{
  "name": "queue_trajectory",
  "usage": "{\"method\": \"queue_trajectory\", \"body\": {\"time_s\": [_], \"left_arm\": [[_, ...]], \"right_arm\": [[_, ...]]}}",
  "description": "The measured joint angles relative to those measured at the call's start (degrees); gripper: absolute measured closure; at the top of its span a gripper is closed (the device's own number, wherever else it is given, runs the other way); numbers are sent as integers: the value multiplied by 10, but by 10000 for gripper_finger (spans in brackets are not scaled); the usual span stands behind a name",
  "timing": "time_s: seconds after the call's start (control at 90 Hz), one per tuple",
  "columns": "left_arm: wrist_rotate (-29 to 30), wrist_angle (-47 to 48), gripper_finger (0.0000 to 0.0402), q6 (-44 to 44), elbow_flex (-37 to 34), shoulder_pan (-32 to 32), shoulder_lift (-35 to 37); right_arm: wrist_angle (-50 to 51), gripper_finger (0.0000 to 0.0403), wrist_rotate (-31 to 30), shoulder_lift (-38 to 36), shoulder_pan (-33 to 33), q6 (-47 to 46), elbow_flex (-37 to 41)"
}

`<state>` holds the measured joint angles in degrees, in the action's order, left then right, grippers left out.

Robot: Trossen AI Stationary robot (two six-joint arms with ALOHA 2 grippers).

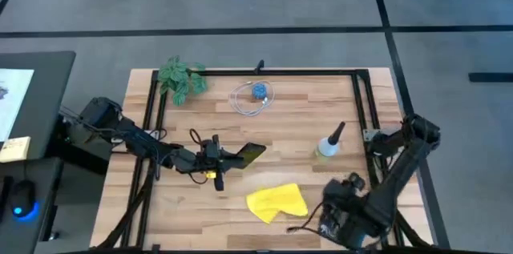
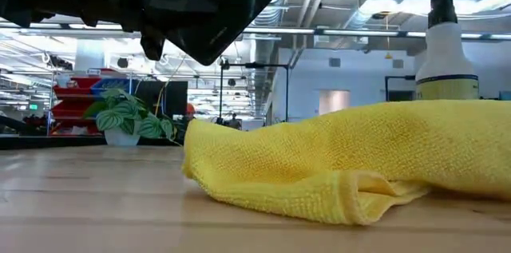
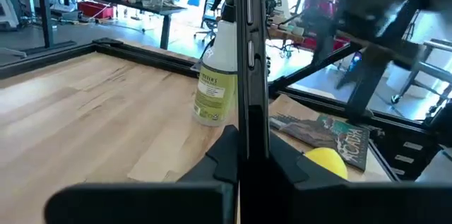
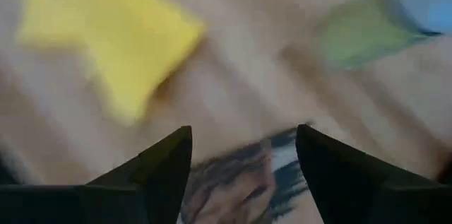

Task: Apply microfiber cloth
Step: Spray the back of the cellphone using a cleaning bottles

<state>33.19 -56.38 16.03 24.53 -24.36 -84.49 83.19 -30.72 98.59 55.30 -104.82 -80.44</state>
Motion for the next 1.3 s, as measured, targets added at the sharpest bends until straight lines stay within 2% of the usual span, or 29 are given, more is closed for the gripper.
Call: {"method": "queue_trajectory", "body": {"time_s": [0.1, 0.2, 0.356, 0.422, 0.556, 0.689, 0.922, 1.044, 1.3], "left_arm": [[0, 0, 391, 0, 0, 0, 0], [0, 1, 391, 3, 0, 0, 0], [0, 1, 391, 7, 0, 0, 0], [0, 1, 391, 8, 0, 0, 0], [0, 4, 391, 16, 0, 0, 0], [0, 4, 391, 16, 0, 1, 0], [-1, 4, 391, 15, 0, 2, 0], [0, 4, 391, 14, 0, 2, 0], [-1, 5, 391, 12, 0, 2, 0]], "right_arm": [[73, 147, -75, -7, 33, -124, 32], [53, 130, -134, -54, 38, -156, 95], [51, 97, -169, -113, 18, -145, 162], [53, 81, -188, -141, 7, -121, 172], [51, 51, -190, -179, -25, -66, 181], [49, 35, -209, -203, -61, -32, 192], [22, 37, -246, -206, -116, 27, 214], [11, 45, -273, -207, -129, 25, 230], [-57, 88, -284, -231, -134, 71, 246]]}}
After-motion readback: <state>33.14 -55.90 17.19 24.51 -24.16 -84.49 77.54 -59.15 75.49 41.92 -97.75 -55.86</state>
